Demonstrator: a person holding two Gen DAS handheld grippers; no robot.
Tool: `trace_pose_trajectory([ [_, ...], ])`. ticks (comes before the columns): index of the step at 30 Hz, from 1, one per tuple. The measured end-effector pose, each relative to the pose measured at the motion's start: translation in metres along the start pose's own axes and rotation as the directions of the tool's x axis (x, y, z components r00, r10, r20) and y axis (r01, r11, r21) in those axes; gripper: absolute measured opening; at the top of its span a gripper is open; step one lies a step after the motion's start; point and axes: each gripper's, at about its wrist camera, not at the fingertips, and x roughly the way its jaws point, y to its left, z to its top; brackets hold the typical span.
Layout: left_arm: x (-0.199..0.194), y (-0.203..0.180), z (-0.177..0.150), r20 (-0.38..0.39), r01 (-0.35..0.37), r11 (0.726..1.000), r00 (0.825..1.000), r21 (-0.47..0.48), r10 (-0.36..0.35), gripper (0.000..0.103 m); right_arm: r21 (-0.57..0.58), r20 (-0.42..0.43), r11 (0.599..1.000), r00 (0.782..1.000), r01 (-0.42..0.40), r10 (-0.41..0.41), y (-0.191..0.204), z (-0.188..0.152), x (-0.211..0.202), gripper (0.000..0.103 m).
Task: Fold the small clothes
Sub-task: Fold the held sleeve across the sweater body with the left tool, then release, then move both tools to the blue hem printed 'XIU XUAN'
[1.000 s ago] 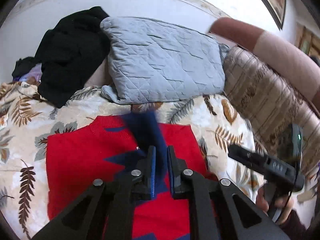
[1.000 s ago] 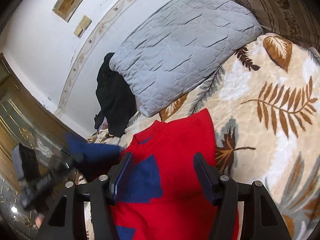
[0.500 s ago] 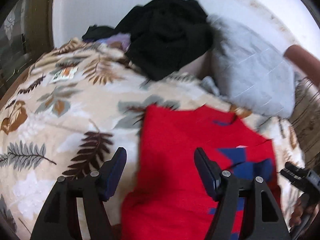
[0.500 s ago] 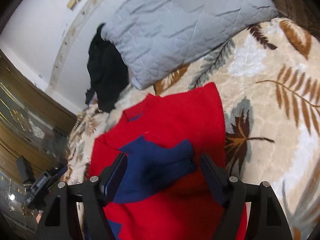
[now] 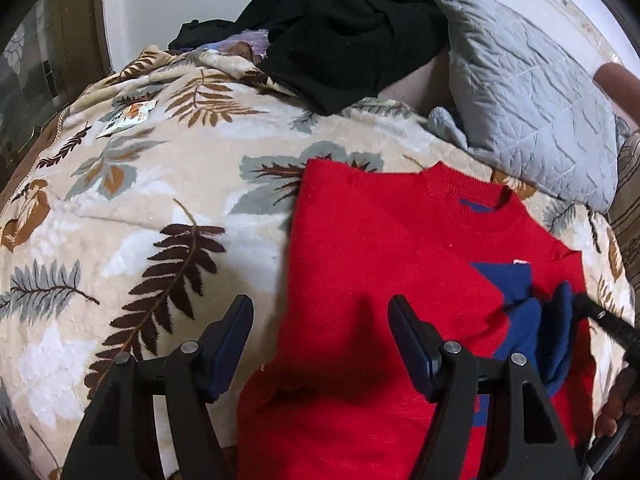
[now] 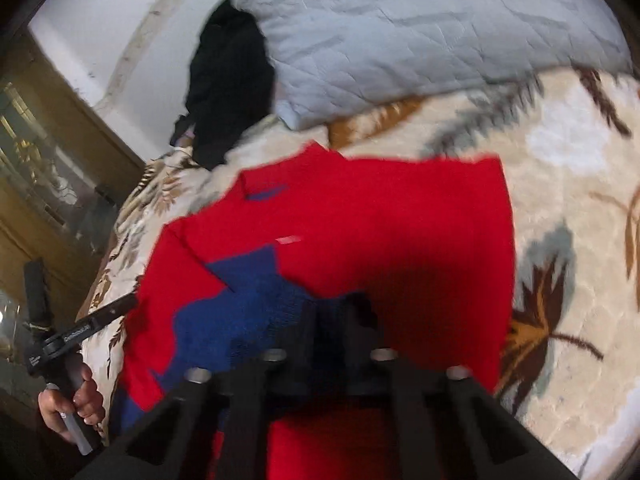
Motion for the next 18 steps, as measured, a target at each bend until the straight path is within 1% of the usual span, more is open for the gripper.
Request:
trace_pose_trajectory([
  [2,-0.006,-0.002,0.001,0.017,0.009,1.000,1.000,0.002,-0.009,0.070,-0.003,0.079,1.000,0.997,-0.007,0.008,0.005,0.006,-0.019,0.009],
  [4,-0.009,-0.005,0.001,0.033,0.013,1.000,0.999,0.005,-0.013,0.070,-0.002,0.170,1.000,0.985,-0.008,0.008,0.007,0.012,-0.043,0.006],
  [5,-0.009,-0.006,0.002,0.035,0.017,1.000,0.999,0.005,-0.018,0.070,0.006,0.218,1.000,0.976,-0.004,0.003,0.005,0.016,-0.056,0.006],
  [6,-0.008,-0.008,0.001,0.032,0.021,1.000,0.999,0.008,-0.021,0.070,0.016,0.244,1.000,0.970,0.007,-0.010,0.002,0.019,-0.062,0.006],
  [7,-0.007,-0.010,0.001,0.028,0.019,1.000,0.999,0.012,-0.019,0.070,0.034,0.274,0.999,0.961,0.036,-0.043,-0.004,0.022,-0.069,0.006],
  [8,-0.005,-0.012,0.000,0.024,0.013,1.000,1.000,0.017,-0.013,0.070,0.057,0.285,0.996,0.955,0.064,-0.077,-0.011,0.025,-0.071,0.006],
  [9,-0.002,-0.014,-0.001,0.018,0.005,1.000,1.000,0.025,-0.005,0.070,0.087,0.279,0.993,0.954,0.085,-0.106,-0.020,0.027,-0.070,0.006],
  [10,0.000,-0.016,-0.003,0.012,-0.004,0.999,1.000,0.033,0.004,0.070,0.112,0.258,0.989,0.958,0.096,-0.122,-0.030,0.029,-0.067,0.006],
  [11,0.002,-0.017,-0.004,0.008,-0.016,0.999,1.000,0.041,0.016,0.070,0.129,0.223,0.988,0.968,0.089,-0.116,-0.039,0.029,-0.062,0.006],
  [12,0.003,-0.019,-0.005,0.010,-0.027,0.998,1.000,0.049,0.027,0.070,0.143,0.184,0.987,0.978,0.073,-0.099,-0.045,0.028,-0.056,0.011],
  [13,0.003,-0.020,-0.006,0.014,-0.035,0.998,0.999,0.055,0.034,0.071,0.155,0.160,0.986,0.984,0.058,-0.083,-0.046,0.027,-0.052,0.010],
  [14,0.002,-0.021,-0.006,0.019,-0.045,0.997,0.999,0.061,0.044,0.071,0.151,0.140,0.988,0.990,0.005,-0.027,-0.042,0.025,-0.048,0.011],
  [15,0.003,-0.023,-0.007,0.022,-0.061,0.996,0.998,0.069,0.060,0.071,0.137,0.129,0.990,0.991,-0.035,0.017,-0.037,0.024,-0.045,0.011],
  [17,0.006,-0.026,-0.010,0.013,-0.096,0.991,0.995,0.091,0.095,0.071,0.100,0.094,0.990,0.991,-0.101,0.091,-0.022,0.021,-0.040,0.011],
  [18,0.011,-0.028,-0.012,0.000,-0.120,0.987,0.993,0.111,0.121,0.071,0.084,0.061,0.988,0.991,-0.128,0.123,-0.012,0.017,-0.036,0.012],
])
